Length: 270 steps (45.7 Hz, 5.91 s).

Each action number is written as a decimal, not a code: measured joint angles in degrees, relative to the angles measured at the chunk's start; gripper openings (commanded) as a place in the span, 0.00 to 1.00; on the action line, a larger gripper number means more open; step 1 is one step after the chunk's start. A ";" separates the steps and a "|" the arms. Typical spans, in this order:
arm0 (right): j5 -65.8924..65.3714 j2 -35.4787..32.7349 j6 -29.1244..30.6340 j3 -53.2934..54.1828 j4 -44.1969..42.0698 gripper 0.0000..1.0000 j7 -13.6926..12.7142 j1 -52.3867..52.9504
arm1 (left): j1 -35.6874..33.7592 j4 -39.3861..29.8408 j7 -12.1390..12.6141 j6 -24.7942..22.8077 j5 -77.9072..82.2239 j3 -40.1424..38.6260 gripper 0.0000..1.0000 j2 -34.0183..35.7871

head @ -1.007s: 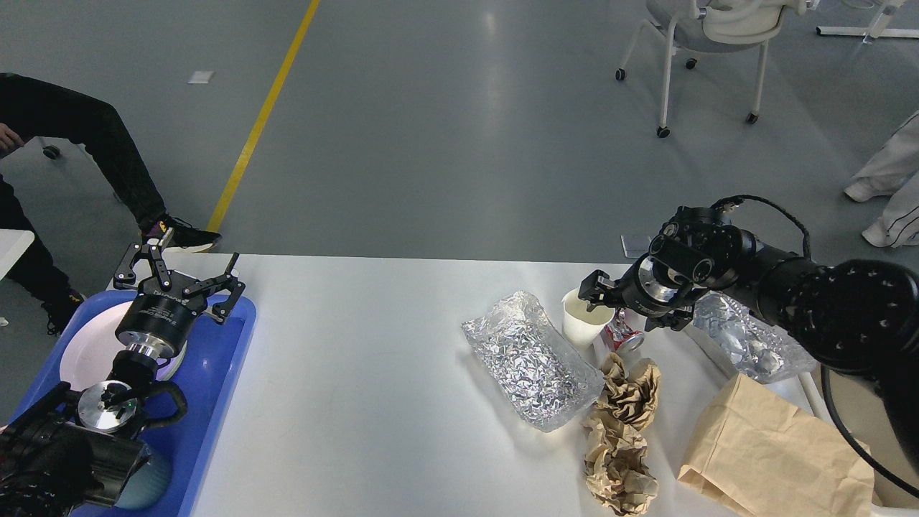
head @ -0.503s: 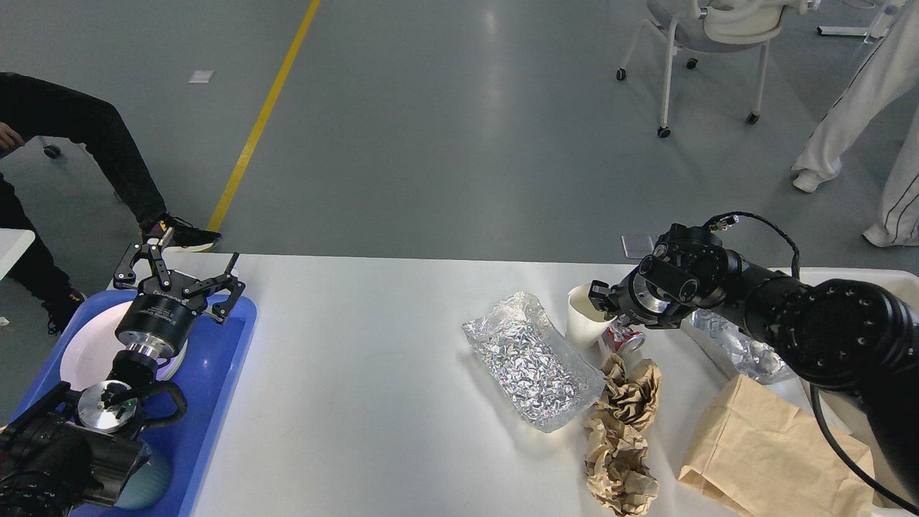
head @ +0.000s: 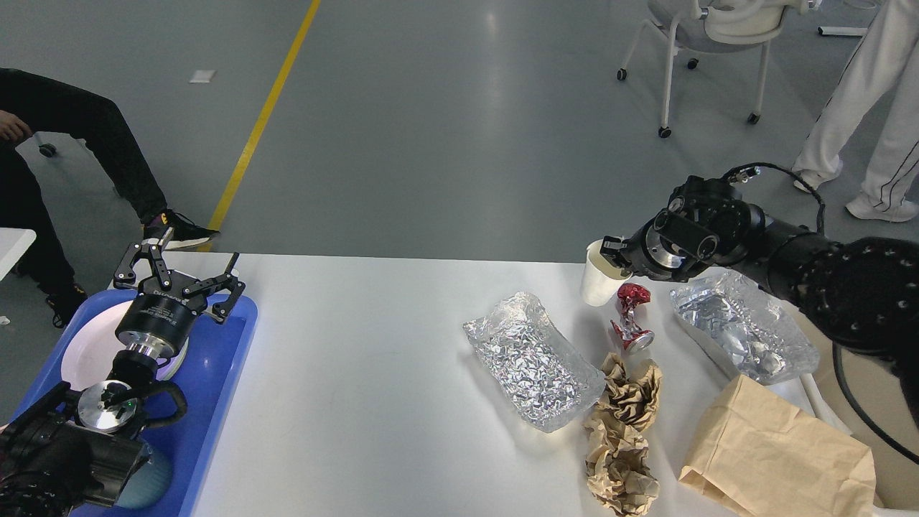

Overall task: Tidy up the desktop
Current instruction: 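Lift the white paper cup and carry it off the table, then move the right gripper down onto the foil package and grasp it, then lift the foil package and carry it off the table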

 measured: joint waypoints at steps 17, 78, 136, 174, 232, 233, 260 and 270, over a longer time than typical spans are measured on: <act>0.06 -21.52 3.27 2.30 19.95 0.00 0.00 22.47 | 0.00 0.00 0.00 0.00 -0.01 0.00 0.96 0.01; 1.44 -25.68 -19.47 7.72 -10.13 1.00 -0.17 -25.85 | 0.00 0.00 0.00 0.00 -0.02 -0.05 0.96 -0.01; -8.58 -16.00 5.85 -5.34 56.18 1.00 3.03 43.03 | 0.00 0.00 0.00 0.00 -0.05 -0.04 0.96 0.04; 22.32 -12.49 -18.72 4.13 45.91 0.99 1.75 1.75 | 0.00 0.00 0.00 0.00 -0.07 0.00 0.96 -0.01; 19.89 -4.95 -25.15 14.21 30.93 0.00 2.74 -12.75 | 0.00 0.00 0.00 0.00 -0.07 -0.07 0.96 -0.01; 19.68 -4.99 -25.12 14.36 31.07 0.00 2.78 -12.61 | 0.00 0.00 0.00 0.00 -0.07 -0.07 0.96 -0.01; 19.04 -29.23 -10.05 17.67 40.06 0.00 2.44 12.68 | 0.00 0.00 0.00 0.00 -0.07 -0.06 0.96 0.00; 18.94 -38.98 -3.20 17.65 38.60 0.00 2.39 20.33 | 0.00 0.00 0.00 0.00 -0.06 -0.06 0.96 0.00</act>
